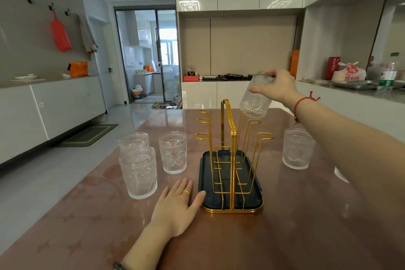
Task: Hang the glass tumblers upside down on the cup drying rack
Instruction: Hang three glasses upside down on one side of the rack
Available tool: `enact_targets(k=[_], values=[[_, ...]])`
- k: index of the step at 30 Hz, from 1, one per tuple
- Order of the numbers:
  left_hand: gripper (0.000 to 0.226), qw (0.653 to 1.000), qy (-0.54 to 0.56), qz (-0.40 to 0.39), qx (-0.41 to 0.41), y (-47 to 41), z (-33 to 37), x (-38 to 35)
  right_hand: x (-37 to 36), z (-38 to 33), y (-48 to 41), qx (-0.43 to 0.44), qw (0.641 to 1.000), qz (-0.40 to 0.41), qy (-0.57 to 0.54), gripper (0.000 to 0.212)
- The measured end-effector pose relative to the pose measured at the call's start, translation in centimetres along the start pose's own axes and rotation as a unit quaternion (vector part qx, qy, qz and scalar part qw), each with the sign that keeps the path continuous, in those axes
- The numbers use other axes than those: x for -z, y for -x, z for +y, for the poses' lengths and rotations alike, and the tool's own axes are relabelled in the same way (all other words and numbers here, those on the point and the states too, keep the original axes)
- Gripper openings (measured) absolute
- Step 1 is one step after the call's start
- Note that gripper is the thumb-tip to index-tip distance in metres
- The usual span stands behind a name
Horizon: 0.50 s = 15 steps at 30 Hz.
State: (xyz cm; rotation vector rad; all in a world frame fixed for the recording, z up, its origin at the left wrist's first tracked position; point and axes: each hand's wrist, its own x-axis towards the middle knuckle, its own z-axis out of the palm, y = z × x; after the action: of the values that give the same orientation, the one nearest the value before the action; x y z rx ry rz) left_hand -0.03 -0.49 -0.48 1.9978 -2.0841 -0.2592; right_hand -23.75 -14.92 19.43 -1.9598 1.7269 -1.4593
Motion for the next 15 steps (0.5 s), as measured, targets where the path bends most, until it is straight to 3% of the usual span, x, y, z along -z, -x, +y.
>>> enact_targets(k=[15], values=[[0.066, 0.999, -0.011, -0.03, 0.005, -0.2, -0.1, 0.2, -6.0, 2.9, 0.3, -0.039, 0.988, -0.146, 0.036, 0.075]])
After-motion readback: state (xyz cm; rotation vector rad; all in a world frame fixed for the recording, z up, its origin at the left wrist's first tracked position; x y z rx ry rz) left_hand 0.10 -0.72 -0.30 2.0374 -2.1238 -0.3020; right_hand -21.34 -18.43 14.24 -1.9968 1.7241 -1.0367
